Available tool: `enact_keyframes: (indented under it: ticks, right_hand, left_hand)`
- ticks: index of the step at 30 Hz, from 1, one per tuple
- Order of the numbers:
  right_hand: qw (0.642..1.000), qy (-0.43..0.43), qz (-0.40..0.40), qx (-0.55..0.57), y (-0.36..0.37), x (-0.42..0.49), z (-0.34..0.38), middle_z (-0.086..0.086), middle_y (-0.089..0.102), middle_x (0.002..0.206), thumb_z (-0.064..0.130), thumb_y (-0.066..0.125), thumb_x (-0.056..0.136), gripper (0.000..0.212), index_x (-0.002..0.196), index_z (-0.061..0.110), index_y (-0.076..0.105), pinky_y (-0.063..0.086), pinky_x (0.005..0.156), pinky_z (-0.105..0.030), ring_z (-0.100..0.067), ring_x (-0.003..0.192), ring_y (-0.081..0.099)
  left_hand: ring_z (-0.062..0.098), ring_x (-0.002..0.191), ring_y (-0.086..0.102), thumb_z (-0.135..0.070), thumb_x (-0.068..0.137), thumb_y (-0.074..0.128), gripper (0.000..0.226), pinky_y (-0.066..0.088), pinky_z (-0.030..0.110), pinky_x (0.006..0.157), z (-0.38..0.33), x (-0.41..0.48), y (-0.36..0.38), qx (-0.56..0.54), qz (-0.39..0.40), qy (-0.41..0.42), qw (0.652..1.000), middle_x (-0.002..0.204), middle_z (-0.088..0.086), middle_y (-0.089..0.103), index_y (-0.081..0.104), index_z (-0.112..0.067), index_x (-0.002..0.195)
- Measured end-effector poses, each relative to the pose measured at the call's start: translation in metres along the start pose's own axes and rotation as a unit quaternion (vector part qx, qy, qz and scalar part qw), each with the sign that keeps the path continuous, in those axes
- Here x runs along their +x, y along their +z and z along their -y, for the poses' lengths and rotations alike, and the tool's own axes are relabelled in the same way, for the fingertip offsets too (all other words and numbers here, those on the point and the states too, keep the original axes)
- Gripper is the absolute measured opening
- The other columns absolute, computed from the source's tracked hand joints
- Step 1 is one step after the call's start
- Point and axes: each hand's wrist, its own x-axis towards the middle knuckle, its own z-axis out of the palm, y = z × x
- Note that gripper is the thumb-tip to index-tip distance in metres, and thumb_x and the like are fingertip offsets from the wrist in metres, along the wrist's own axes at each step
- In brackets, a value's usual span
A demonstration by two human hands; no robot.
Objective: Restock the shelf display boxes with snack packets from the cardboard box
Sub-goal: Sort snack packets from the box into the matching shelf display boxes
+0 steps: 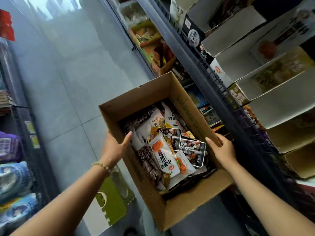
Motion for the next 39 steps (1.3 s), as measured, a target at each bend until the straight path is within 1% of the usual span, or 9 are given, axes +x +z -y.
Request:
enact_keyframes:
  ticks: [4, 8, 14, 20, 24, 27, 31, 36, 39]
  right_hand:
    - [1.0, -0.009, 0.008, -0.006, 0.002, -0.014, -0.002, 0.001, 0.059, 0.12, 0.029, 0.062, 0.091, 0.049, 0.136, 0.015, 0.049, 0.042, 0.087, -0.026, -0.014, 0.107, 0.056]
    - [0.996, -0.006, 0.0, -0.088, 0.014, -0.026, -0.007, -0.002, 0.039, 0.148, 0.055, 0.052, 0.087, 0.072, 0.148, 0.026, 0.028, 0.028, 0.113, -0.048, -0.023, 0.136, 0.037]
    - [0.986, 0.023, 0.011, -0.165, 0.02, -0.027, 0.008, -0.004, 0.026, 0.153, 0.072, 0.039, 0.083, 0.083, 0.151, 0.031, 0.015, 0.011, 0.115, -0.042, -0.024, 0.141, 0.021]
    - [0.98, 0.034, 0.075, -0.179, 0.005, -0.027, 0.008, 0.002, 0.014, 0.157, 0.067, 0.043, 0.085, 0.086, 0.151, 0.039, -0.004, 0.008, 0.117, -0.04, -0.02, 0.145, 0.013]
    - [0.98, 0.063, 0.039, -0.187, 0.011, -0.039, -0.001, 0.009, 0.01, 0.156, 0.072, 0.036, 0.085, 0.079, 0.142, 0.049, -0.014, 0.01, 0.116, -0.036, -0.013, 0.143, 0.01]
    - [0.974, 0.068, -0.06, -0.21, 0.029, -0.045, 0.004, 0.012, 0.024, 0.147, 0.087, 0.01, 0.074, 0.082, 0.146, 0.048, 0.005, 0.012, 0.113, -0.035, -0.011, 0.133, 0.019]
    - [0.941, 0.097, -0.231, -0.227, 0.061, -0.03, 0.02, -0.001, 0.055, 0.113, 0.078, 0.019, 0.086, 0.074, 0.13, 0.028, 0.052, 0.023, 0.1, -0.039, -0.021, 0.11, 0.041]
    - [0.928, 0.096, -0.297, -0.203, 0.082, -0.015, -0.001, 0.004, 0.05, 0.117, 0.08, 0.033, 0.08, 0.072, 0.123, 0.026, 0.053, 0.013, 0.111, -0.043, -0.019, 0.117, 0.041]
    - [0.907, 0.024, -0.35, -0.232, 0.087, -0.012, -0.018, 0.007, 0.047, 0.116, 0.074, 0.043, 0.077, 0.069, 0.126, 0.026, 0.05, 0.016, 0.108, -0.041, -0.017, 0.114, 0.041]
  left_hand:
    - [0.029, 0.144, 0.022, -0.055, 0.087, 0.058, 0.093, 0.021, 0.043, 0.119, -0.054, 0.022, -0.02, 0.155, -0.074, 0.135, 0.976, 0.158, 0.014, 0.021, 0.011, -0.008, 0.152]
    - [0.03, 0.145, 0.02, -0.058, 0.09, 0.049, 0.087, 0.015, 0.039, 0.118, -0.1, 0.029, -0.026, 0.29, -0.008, 0.232, 0.929, 0.16, 0.011, 0.014, 0.009, -0.013, 0.153]
    - [0.028, 0.148, 0.011, -0.06, 0.091, 0.047, 0.083, 0.011, 0.041, 0.119, -0.134, 0.037, -0.012, 0.406, 0.091, 0.334, 0.846, 0.162, 0.004, 0.004, 0.005, -0.027, 0.154]
    - [0.03, 0.148, -0.007, -0.068, 0.091, 0.033, 0.08, -0.005, 0.049, 0.12, -0.184, 0.064, 0.051, 0.547, 0.149, 0.497, 0.657, 0.161, 0.002, -0.013, -0.009, -0.037, 0.151]
    - [0.03, 0.149, 0.002, -0.067, 0.093, 0.028, 0.069, -0.009, 0.048, 0.118, -0.21, 0.084, 0.099, 0.537, 0.221, 0.567, 0.584, 0.161, 0.005, 0.01, 0.009, -0.039, 0.152]
    - [0.029, 0.136, 0.031, -0.067, 0.092, 0.025, 0.063, 0.012, 0.048, 0.118, -0.201, 0.102, 0.115, 0.522, 0.248, 0.594, 0.559, 0.143, 0.005, 0.041, 0.024, -0.038, 0.148]
    - [0.025, 0.124, 0.041, -0.068, 0.088, 0.012, 0.068, 0.021, 0.043, 0.113, -0.188, 0.122, 0.12, 0.464, 0.231, 0.641, 0.566, 0.13, 0.002, 0.049, 0.04, -0.031, 0.138]
    - [0.024, 0.102, 0.053, -0.073, 0.087, 0.028, 0.058, 0.02, 0.041, 0.103, -0.167, 0.137, 0.137, 0.341, 0.191, 0.704, 0.592, 0.106, 0.0, 0.057, 0.052, -0.032, 0.119]
    - [0.021, 0.099, 0.053, -0.075, 0.083, 0.036, 0.058, 0.024, 0.041, 0.102, -0.16, 0.15, 0.146, 0.293, 0.16, 0.751, 0.57, 0.104, -0.002, 0.057, 0.051, -0.033, 0.119]
